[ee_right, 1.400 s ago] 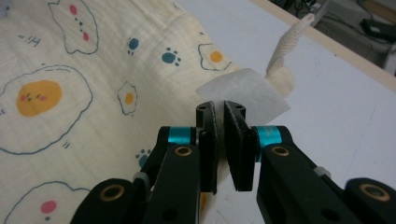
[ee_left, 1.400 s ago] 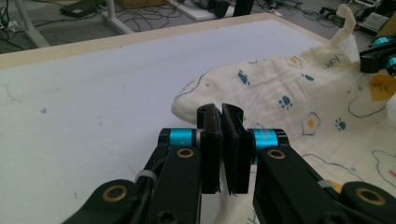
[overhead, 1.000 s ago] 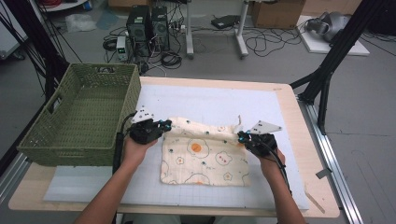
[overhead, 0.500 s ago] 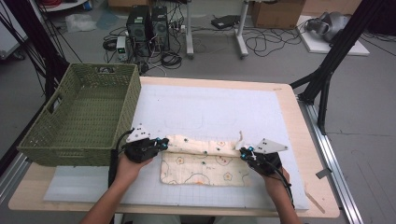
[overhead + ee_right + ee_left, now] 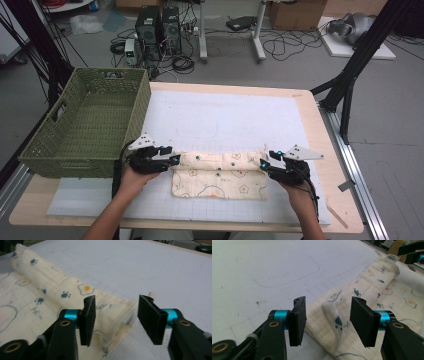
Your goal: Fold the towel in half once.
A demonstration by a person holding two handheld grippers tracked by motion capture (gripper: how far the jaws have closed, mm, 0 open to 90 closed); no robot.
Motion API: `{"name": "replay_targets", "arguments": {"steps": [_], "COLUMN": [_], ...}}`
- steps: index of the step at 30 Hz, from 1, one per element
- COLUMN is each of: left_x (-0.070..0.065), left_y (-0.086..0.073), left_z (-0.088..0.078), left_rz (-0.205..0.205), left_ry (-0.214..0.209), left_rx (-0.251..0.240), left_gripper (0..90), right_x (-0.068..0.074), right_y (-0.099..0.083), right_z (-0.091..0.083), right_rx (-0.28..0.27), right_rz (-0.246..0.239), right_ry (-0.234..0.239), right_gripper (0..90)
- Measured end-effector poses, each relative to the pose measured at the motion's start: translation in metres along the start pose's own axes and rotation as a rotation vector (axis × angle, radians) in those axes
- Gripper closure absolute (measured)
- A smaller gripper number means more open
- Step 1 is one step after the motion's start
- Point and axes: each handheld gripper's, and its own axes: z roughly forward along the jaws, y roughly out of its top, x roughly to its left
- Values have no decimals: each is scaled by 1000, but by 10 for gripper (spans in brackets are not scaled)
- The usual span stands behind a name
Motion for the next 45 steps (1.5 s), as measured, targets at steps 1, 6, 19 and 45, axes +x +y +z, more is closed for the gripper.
{"name": "replay_targets", "arguments": {"steps": [1,6,19,45], "left_x": [0,-4,-14,-22], "left_y": [0,-4,-7,-27], "left_z": [3,15,-2,-39], "left_rz": [5,48,92,22], "left_ry": [4,0,-48,-111], "left_rx": [12,81,5,-21], "left_gripper": [453,625,849,440], "right_x": [-2,-9,0,22], "right_y": [2,4,-4,-34], "right_z": [2,26,13,-37], "right_rx": [6,81,88,75], "right_rz": [16,75,2,-109], "right_ry": [-2,-17,55,87], "right_gripper": [431,360,866,714]}}
